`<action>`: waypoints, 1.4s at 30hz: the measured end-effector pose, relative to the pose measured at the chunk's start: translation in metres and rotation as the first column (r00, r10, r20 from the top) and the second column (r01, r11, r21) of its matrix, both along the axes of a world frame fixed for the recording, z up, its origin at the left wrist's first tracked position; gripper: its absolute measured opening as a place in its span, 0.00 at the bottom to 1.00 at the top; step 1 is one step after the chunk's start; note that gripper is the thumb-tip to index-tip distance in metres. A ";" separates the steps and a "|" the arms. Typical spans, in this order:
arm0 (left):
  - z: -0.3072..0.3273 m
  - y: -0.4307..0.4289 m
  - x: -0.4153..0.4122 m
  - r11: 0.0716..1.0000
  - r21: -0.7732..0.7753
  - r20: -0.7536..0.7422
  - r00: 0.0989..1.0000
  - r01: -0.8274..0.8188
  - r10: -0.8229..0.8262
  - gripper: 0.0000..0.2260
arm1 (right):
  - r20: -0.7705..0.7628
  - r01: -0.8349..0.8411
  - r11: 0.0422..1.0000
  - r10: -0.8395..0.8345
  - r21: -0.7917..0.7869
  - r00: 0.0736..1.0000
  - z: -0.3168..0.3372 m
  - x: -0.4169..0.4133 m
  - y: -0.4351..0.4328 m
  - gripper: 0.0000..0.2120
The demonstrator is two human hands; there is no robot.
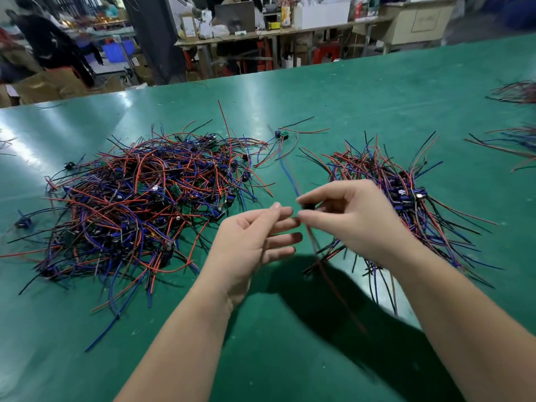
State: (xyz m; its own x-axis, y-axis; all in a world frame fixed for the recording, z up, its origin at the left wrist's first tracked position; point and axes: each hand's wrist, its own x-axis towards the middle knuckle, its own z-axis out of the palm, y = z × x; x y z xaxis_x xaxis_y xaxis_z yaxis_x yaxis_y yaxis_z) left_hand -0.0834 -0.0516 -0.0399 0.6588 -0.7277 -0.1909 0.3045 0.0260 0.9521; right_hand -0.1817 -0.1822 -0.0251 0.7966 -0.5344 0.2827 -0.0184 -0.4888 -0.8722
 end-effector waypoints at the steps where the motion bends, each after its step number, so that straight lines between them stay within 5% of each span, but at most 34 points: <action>1: 0.000 0.001 0.002 0.999 0.028 0.040 0.998 -0.041 0.039 0.08 | 0.022 0.040 0.998 -0.041 0.047 0.999 0.003 -0.002 -0.007 0.08; 3: -0.004 0.005 0.009 0.968 0.143 0.325 0.934 -0.206 0.150 0.05 | 0.046 0.138 0.981 -0.145 0.134 0.988 0.009 -0.010 -0.024 0.11; 5: -0.007 0.012 0.017 0.879 0.246 0.719 0.685 -0.408 0.117 0.04 | 0.007 0.286 0.954 -0.288 0.093 0.958 0.012 -0.018 -0.043 0.10; 7: -0.010 0.018 0.024 0.779 0.327 0.868 0.495 -0.534 -0.025 0.10 | -0.077 0.438 0.894 -0.445 -0.092 0.892 0.013 -0.027 -0.058 0.08; 12: -0.018 0.025 0.032 0.428 0.638 0.770 0.533 -0.640 -0.349 0.21 | -0.342 0.375 0.831 -0.521 -0.410 0.782 0.008 -0.032 -0.067 0.10; 15: -0.021 0.025 0.032 0.373 0.675 0.735 0.543 -0.636 -0.406 0.20 | -0.514 0.238 0.851 -0.481 -0.468 0.710 0.005 -0.031 -0.065 0.08; 18: -0.021 0.025 0.034 0.357 0.648 0.747 0.469 -0.673 -0.471 0.17 | -0.516 0.220 0.837 -0.493 -0.501 0.700 0.006 -0.032 -0.065 0.09; 21: -0.022 0.026 0.037 0.365 0.601 0.780 0.421 -0.711 -0.463 0.14 | -0.332 0.320 0.827 -0.496 -0.461 0.802 0.012 -0.032 -0.062 0.08; 24: -0.023 0.025 0.042 0.390 0.565 0.812 0.407 -0.727 -0.419 0.14 | -0.160 0.345 0.901 -0.393 -0.263 0.905 0.018 -0.028 -0.051 0.06; 27: -0.023 0.025 0.046 0.446 0.542 0.835 0.400 -0.713 -0.377 0.14 | -0.081 0.205 0.978 -0.208 -0.044 0.975 0.021 -0.022 -0.035 0.04; 32: -0.020 0.026 0.044 0.507 0.528 0.849 0.447 -0.681 -0.284 0.11 | -0.034 -0.044 0.998 0.046 0.052 0.998 0.021 -0.016 -0.014 0.04; 36: -0.014 0.020 0.034 0.715 0.460 0.799 0.596 -0.527 -0.074 0.10 | -0.056 -0.117 0.975 0.130 0.190 0.990 0.017 -0.011 -0.005 0.04; 39: -0.005 0.009 0.017 0.944 0.182 0.637 0.765 -0.276 0.101 0.09 | -0.169 -0.105 0.938 0.168 0.329 0.971 0.010 -0.006 0.000 0.09; 42: 0.000 0.006 -0.001 1.000 0.007 0.543 0.840 0.004 -0.007 0.11 | -0.202 -0.057 0.891 0.163 0.450 0.966 0.003 -0.002 0.002 0.15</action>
State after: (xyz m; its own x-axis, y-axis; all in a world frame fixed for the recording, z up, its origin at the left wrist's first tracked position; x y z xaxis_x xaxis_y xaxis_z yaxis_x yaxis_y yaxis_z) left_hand -0.0848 -0.0461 -0.0404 0.6540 -0.7315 0.1927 -0.2615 0.0205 0.9650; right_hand -0.1835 -0.1798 -0.0222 0.8711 -0.4658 -0.1554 -0.2109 -0.0691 -0.9751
